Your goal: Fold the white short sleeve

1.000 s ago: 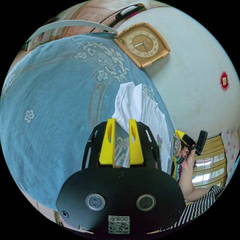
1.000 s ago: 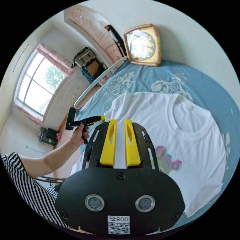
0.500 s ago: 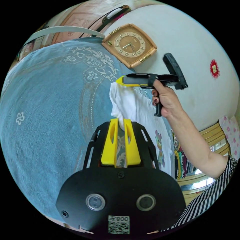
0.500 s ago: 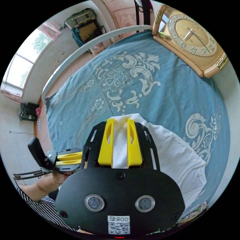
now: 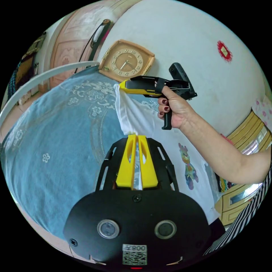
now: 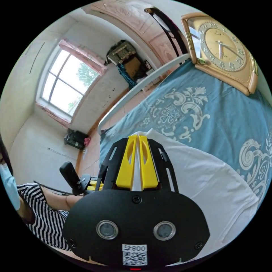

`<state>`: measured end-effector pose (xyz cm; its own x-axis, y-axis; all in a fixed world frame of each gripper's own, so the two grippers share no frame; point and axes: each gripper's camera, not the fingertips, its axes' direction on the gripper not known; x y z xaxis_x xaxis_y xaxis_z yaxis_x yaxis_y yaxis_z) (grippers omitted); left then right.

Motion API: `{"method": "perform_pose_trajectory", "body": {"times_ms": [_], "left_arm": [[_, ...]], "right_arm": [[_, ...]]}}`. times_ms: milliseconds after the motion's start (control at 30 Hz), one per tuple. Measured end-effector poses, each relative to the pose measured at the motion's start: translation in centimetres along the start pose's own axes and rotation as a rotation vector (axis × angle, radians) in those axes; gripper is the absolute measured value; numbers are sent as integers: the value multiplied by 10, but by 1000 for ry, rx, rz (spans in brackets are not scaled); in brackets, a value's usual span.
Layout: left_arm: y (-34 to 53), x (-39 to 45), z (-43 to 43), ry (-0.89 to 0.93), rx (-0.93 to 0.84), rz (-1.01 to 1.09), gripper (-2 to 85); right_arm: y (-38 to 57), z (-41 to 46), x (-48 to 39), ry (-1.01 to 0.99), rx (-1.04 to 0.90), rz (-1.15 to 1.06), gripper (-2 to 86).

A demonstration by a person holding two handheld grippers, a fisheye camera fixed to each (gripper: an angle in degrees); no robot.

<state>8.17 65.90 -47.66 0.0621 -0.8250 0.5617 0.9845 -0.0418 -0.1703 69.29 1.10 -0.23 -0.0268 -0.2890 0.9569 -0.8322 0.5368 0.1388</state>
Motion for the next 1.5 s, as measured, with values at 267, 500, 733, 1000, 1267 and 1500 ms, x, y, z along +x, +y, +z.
{"method": "perform_pose_trajectory", "body": {"times_ms": [267, 500, 733, 1000, 1267, 1500], "left_arm": [[16, -11, -26, 10, -118, -110, 51], [33, -4, -57, 41, -89, -146, 58], [24, 21, -56, -17, -115, -57, 62], [32, 12, -34, -45, -157, -137, 56], [44, 25, -18, -84, -140, -88, 8], [63, 32, 14, -105, -132, -84, 12]], "right_arm": [[-16, 42, 22, 215, -132, 100, 57], [-8, 19, 16, 167, 27, 73, 62], [-4, 50, 30, 221, -147, 129, 45], [8, 39, 13, 314, -95, 19, 69], [14, 41, -13, 410, -148, -141, 18], [44, 37, -4, 470, -235, -101, 29]]}}
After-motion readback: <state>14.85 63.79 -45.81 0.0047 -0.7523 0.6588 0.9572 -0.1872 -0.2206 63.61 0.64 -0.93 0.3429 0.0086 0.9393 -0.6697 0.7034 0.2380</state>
